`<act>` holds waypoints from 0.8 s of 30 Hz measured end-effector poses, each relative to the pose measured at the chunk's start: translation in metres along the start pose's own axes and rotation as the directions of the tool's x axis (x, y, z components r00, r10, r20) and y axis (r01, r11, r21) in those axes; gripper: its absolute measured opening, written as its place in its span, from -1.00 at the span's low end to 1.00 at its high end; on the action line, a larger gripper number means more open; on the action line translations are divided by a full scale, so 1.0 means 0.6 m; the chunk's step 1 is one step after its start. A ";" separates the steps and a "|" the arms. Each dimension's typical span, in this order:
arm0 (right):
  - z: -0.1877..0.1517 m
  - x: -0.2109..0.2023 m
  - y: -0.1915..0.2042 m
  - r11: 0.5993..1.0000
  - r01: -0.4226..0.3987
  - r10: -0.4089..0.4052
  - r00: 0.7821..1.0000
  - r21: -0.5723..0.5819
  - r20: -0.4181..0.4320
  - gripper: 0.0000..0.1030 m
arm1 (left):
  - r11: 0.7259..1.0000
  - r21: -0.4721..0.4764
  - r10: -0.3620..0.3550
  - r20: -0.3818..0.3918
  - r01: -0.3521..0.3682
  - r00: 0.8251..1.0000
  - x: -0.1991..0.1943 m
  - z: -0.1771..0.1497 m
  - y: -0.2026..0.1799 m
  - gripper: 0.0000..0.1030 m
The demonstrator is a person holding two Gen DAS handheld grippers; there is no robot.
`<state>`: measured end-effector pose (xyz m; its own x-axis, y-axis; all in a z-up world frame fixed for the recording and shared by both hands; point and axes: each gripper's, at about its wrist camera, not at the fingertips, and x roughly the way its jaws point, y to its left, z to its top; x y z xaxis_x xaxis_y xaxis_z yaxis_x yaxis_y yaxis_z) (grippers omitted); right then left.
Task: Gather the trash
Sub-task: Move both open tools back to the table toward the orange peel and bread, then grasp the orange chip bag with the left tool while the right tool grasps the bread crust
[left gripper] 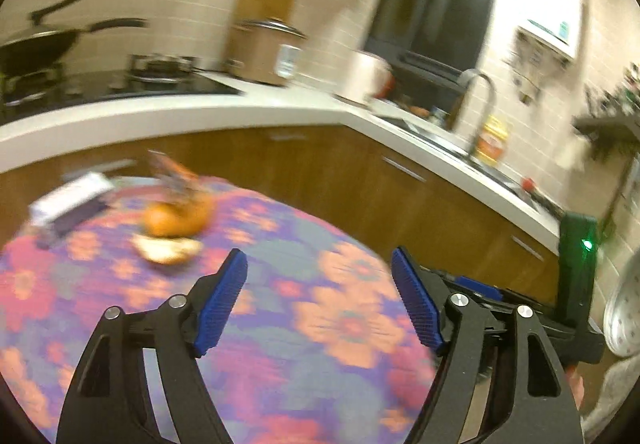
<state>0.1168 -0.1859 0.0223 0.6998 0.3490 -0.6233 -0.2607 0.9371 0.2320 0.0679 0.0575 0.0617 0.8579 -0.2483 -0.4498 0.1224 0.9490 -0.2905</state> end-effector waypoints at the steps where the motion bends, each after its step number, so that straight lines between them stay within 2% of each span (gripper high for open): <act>1: 0.004 0.010 0.014 1.000 -0.012 0.012 1.000 -0.006 -0.005 0.14 | 1.000 -0.011 0.019 0.004 -0.019 1.000 -0.003 0.009 0.022 0.44; 4: 0.017 0.044 0.067 0.998 -0.059 0.059 0.998 -0.032 -0.017 0.14 | 0.996 -0.048 0.070 0.014 -0.069 0.997 -0.008 0.037 0.090 0.51; 7: 0.031 0.082 0.121 0.993 -0.097 0.097 0.995 -0.068 -0.011 0.14 | 0.992 -0.088 0.089 0.020 -0.087 0.996 0.000 0.067 0.146 0.59; 13: 0.044 0.160 0.224 0.973 -0.127 0.130 0.991 -0.192 0.007 0.14 | 0.988 -0.125 0.089 -0.003 -0.089 0.996 0.076 0.116 0.220 0.64; 16: 0.048 0.198 0.251 0.967 -0.125 0.125 0.992 -0.224 -0.015 0.14 | 0.984 -0.166 0.052 -0.059 -0.061 0.997 0.135 0.123 0.249 0.64; 19: 0.054 0.239 0.259 0.968 -0.141 0.131 0.990 -0.209 -0.061 0.14 | 0.974 -0.225 -0.028 -0.108 0.003 0.994 0.185 0.131 0.273 0.64; 22: 0.054 0.270 0.263 0.970 -0.148 0.132 0.987 -0.191 -0.094 0.14 | 0.972 -0.233 -0.060 -0.147 0.024 0.987 0.227 0.141 0.280 0.56; 24: 0.050 0.287 0.264 0.972 -0.137 0.117 0.987 -0.190 -0.113 0.13 | 0.972 -0.234 -0.069 -0.171 0.028 0.983 0.249 0.144 0.281 0.42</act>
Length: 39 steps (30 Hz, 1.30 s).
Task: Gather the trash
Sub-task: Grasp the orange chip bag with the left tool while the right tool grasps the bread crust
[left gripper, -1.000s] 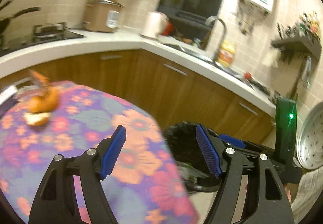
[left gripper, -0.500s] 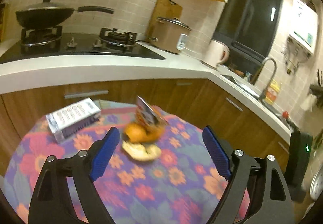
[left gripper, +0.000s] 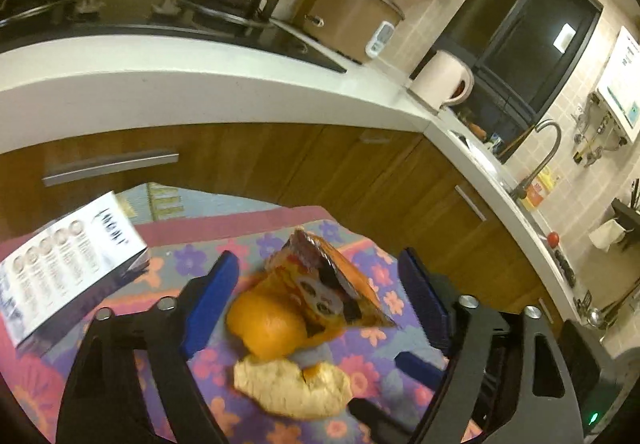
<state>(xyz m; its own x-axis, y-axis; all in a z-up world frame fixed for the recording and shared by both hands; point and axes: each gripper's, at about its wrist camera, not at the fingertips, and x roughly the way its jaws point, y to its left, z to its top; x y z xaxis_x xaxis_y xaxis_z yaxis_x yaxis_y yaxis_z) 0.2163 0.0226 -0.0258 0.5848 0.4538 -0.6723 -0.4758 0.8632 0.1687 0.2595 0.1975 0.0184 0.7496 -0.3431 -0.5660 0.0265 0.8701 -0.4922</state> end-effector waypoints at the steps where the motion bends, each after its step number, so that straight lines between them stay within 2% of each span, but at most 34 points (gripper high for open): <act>1: -0.002 0.012 0.001 1.000 0.009 -0.009 1.000 -0.004 -0.022 0.13 | 1.000 0.001 -0.005 -0.014 0.005 1.000 0.008 0.002 0.000 0.32; 2: -0.004 0.021 0.002 1.000 0.008 -0.008 0.999 -0.006 -0.046 0.11 | 1.000 0.006 -0.002 -0.028 0.002 1.000 0.015 0.002 0.000 0.22; 3: -0.004 0.027 0.003 1.000 -0.002 0.001 0.998 -0.008 -0.068 0.00 | 1.000 0.013 0.004 -0.036 -0.004 0.999 0.020 0.002 0.000 0.18; 7: -0.007 0.037 0.009 1.000 0.004 -0.006 0.995 -0.022 -0.100 -0.08 | 1.000 0.008 0.013 -0.037 -0.013 0.999 0.027 -0.004 0.011 0.03; 9: -0.008 0.047 0.010 1.000 0.006 -0.009 0.991 -0.026 -0.132 -0.39 | 1.000 0.007 0.017 -0.036 -0.017 0.999 0.027 -0.006 0.018 -0.15; 12: -0.012 0.050 0.017 0.999 -0.003 -0.005 0.989 -0.052 -0.148 -0.67 | 1.000 0.010 0.026 -0.031 -0.026 0.999 0.023 -0.008 0.021 -0.39; 15: -0.015 0.048 0.025 0.998 0.005 -0.015 0.990 -0.068 -0.142 -0.80 | 1.000 0.017 0.027 -0.027 -0.026 0.999 0.021 -0.010 0.019 -0.64; 16: -0.016 0.046 0.023 0.998 0.000 -0.009 0.990 -0.062 -0.140 -0.82 | 0.999 0.020 0.031 -0.023 -0.030 0.999 0.018 -0.009 0.017 -0.79; 17: -0.017 0.043 0.020 0.999 -0.013 0.006 0.991 -0.052 -0.137 -0.84 | 0.999 0.022 0.033 -0.018 -0.033 0.999 0.016 -0.010 0.017 -0.83; 23: -0.028 0.010 0.020 0.998 -0.045 0.042 0.994 -0.033 -0.101 -0.86 | 1.000 0.028 -0.011 0.033 0.010 0.999 -0.035 -0.022 0.009 -0.94; 30: -0.057 -0.050 0.001 0.998 -0.053 0.054 0.996 0.023 -0.069 -0.86 | 0.997 0.027 -0.072 0.116 0.069 0.991 -0.140 -0.051 0.002 -0.94; 34: -0.084 -0.092 -0.015 0.999 -0.008 0.010 0.998 0.035 -0.069 -0.86 | 0.995 0.030 -0.097 0.139 0.094 0.986 -0.199 -0.093 -0.002 -0.94; 39: -0.120 -0.124 -0.036 0.997 0.054 -0.049 0.994 0.046 -0.097 -0.86 | 0.995 0.027 -0.101 0.119 0.098 0.988 -0.239 -0.170 0.001 -0.94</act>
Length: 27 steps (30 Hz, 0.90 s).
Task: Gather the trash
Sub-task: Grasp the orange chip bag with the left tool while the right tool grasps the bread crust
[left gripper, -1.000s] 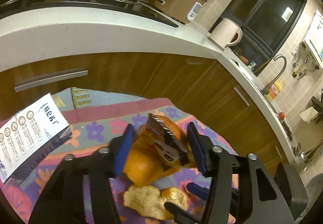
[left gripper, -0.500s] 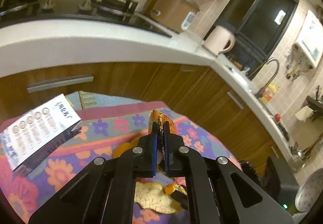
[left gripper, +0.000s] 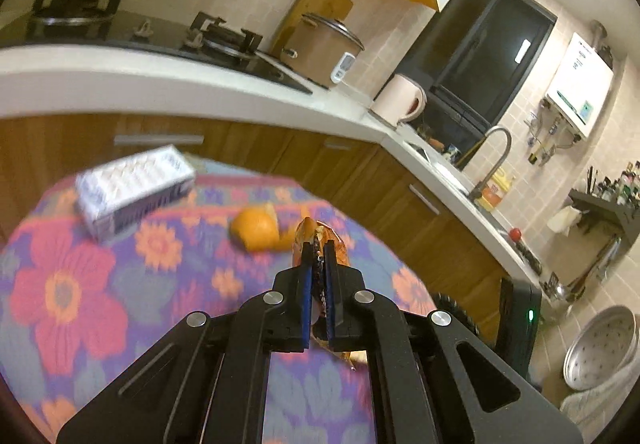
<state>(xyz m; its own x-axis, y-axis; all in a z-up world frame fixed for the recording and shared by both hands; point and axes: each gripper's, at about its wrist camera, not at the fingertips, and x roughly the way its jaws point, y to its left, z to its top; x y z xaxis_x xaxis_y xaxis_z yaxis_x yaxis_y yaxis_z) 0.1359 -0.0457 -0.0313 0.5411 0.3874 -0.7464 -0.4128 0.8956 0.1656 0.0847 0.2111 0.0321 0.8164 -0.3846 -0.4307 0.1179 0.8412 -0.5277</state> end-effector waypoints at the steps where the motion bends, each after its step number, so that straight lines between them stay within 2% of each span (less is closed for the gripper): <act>1: -0.010 -0.004 -0.003 1.000 0.010 -0.010 1.000 0.003 -0.004 -0.86 | 1.000 -0.004 -0.003 -0.005 0.003 1.000 -0.005 -0.011 0.002 -0.94; 7: -0.043 -0.010 0.003 1.000 -0.006 0.005 1.000 -0.011 -0.021 -0.83 | 1.000 -0.029 0.003 -0.035 -0.004 0.999 -0.023 -0.080 0.016 -0.94; 8: -0.044 -0.008 0.002 1.000 -0.010 0.010 1.000 -0.014 -0.026 -0.76 | 0.999 -0.039 0.001 -0.042 -0.003 0.999 -0.024 -0.087 0.020 -0.94; 10: -0.044 -0.003 0.003 1.000 -0.008 0.008 0.999 -0.017 -0.032 -0.41 | 0.999 -0.052 0.013 -0.053 -0.016 0.998 -0.026 -0.100 0.027 -0.94; 11: -0.043 -0.002 0.002 1.000 -0.009 0.009 1.000 -0.015 -0.029 0.14 | 0.998 -0.057 0.015 -0.055 -0.018 0.998 -0.027 -0.103 0.030 -0.94; 12: -0.042 -0.004 0.004 1.000 -0.012 0.012 1.000 -0.015 -0.014 0.37 | 0.998 -0.065 0.017 -0.061 -0.021 0.998 -0.029 -0.107 0.035 -0.94; 16: -0.032 0.008 0.013 1.000 -0.011 0.010 0.999 -0.028 -0.033 0.37 | 0.996 -0.066 0.050 -0.086 -0.056 0.995 -0.030 -0.114 0.044 -0.84; 17: -0.032 0.014 0.016 0.999 -0.019 0.017 0.999 -0.030 -0.044 0.37 | 0.995 -0.067 0.068 -0.092 -0.074 0.993 -0.029 -0.117 0.047 -0.74; 18: -0.034 0.020 0.020 0.999 -0.022 0.020 0.998 -0.040 -0.056 0.37 | 0.994 -0.069 0.078 -0.100 -0.085 0.992 -0.028 -0.119 0.050 -0.59; 19: -0.036 0.024 0.023 0.999 -0.017 0.014 0.998 -0.048 -0.063 0.37 | 0.993 -0.075 0.080 -0.105 -0.088 0.991 -0.027 -0.119 0.053 -0.24; 20: -0.040 0.029 0.029 0.998 0.005 -0.010 0.998 -0.069 -0.064 0.37 | 0.992 -0.083 0.085 -0.107 -0.094 0.991 -0.026 -0.120 0.056 -0.04; 22: -0.044 0.030 0.041 0.994 0.034 -0.041 0.997 -0.106 -0.061 0.27 | 0.991 -0.089 0.092 -0.115 -0.102 0.989 -0.021 -0.121 0.059 -0.03; 24: -0.048 0.032 0.050 0.988 0.070 -0.078 0.996 -0.136 -0.053 0.03 | 0.991 -0.091 0.088 -0.153 -0.103 0.984 -0.006 -0.123 0.058 -0.03; 27: -0.050 0.027 0.052 0.989 0.055 -0.061 0.997 -0.139 -0.040 -0.26 | 0.989 -0.068 0.117 -0.199 -0.132 0.973 0.014 -0.136 0.050 -0.03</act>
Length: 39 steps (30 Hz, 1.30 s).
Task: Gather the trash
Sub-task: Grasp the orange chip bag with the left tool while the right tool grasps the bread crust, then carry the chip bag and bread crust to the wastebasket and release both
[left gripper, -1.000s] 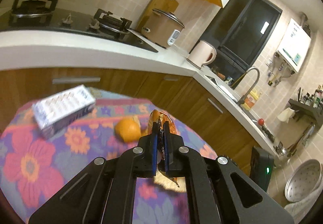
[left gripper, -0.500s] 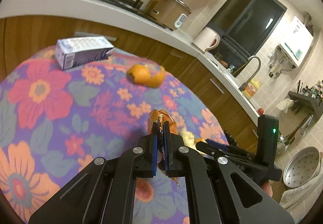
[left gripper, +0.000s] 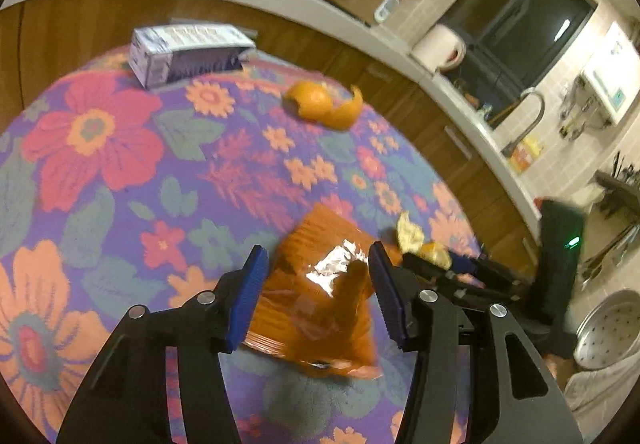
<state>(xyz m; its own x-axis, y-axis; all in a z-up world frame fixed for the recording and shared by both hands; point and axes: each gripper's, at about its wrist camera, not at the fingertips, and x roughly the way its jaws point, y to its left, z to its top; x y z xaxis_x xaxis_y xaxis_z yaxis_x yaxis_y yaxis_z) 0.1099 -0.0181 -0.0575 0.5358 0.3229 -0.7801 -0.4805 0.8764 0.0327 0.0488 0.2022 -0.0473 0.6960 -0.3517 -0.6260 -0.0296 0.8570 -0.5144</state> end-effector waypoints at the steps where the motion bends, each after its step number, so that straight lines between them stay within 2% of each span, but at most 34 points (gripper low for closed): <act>1: 0.000 -0.002 -0.001 1.000 -0.004 0.004 1.000 0.004 0.004 -0.30 | 1.000 0.005 0.015 -0.009 -0.015 1.000 0.005 -0.003 -0.003 -0.08; 5: -0.003 -0.015 -0.005 1.000 -0.016 0.016 0.999 0.012 0.034 -0.61 | 0.997 0.053 0.049 -0.029 -0.047 0.998 0.015 -0.013 -0.023 -0.39; 6: -0.004 -0.017 -0.005 1.000 -0.015 0.014 0.999 0.015 0.038 -0.83 | 0.996 0.067 0.052 -0.033 -0.050 0.998 0.016 -0.014 -0.029 -0.44; 8: -0.008 -0.023 -0.013 0.999 -0.025 0.024 0.999 0.034 0.046 -0.82 | 0.991 0.113 0.080 -0.027 -0.076 0.996 0.016 -0.020 -0.047 -0.64; 11: -0.011 -0.041 -0.023 0.998 -0.041 0.037 0.996 0.053 0.081 -0.82 | 0.989 0.132 0.067 -0.017 -0.064 0.998 0.016 -0.025 -0.066 -0.83; 18: -0.024 -0.099 -0.075 0.992 -0.052 0.034 0.988 0.114 0.150 -0.82 | 0.989 0.151 0.007 0.012 -0.009 1.000 0.005 -0.020 -0.112 -0.86; 24: -0.040 -0.168 -0.159 0.979 -0.019 -0.028 0.974 0.204 0.225 -0.82 | 0.972 0.232 -0.049 0.016 0.044 0.999 0.017 -0.008 -0.199 -0.86; 30: -0.084 -0.225 -0.286 0.935 0.042 -0.140 0.957 0.353 0.255 -0.82 | 0.933 0.340 -0.116 -0.023 0.117 0.993 0.065 -0.005 -0.317 -0.86; 34: -0.120 -0.244 -0.361 0.896 0.083 -0.204 0.949 0.436 0.239 -0.82 | 0.896 0.410 -0.157 -0.069 0.171 0.985 0.113 -0.009 -0.403 -0.86; 39: -0.166 -0.247 -0.434 0.846 0.135 -0.269 0.943 0.515 0.195 -0.82 | 0.867 0.438 -0.188 -0.154 0.238 0.970 0.193 -0.024 -0.483 -0.86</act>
<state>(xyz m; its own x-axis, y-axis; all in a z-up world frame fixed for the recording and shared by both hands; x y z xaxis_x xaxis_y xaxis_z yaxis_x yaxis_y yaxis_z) 0.0864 -0.3300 -0.0128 0.7699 0.1387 -0.6229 0.0231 0.9694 0.2444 0.1278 -0.0922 0.0207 0.5700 -0.5602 -0.6011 0.4542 0.8244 -0.3377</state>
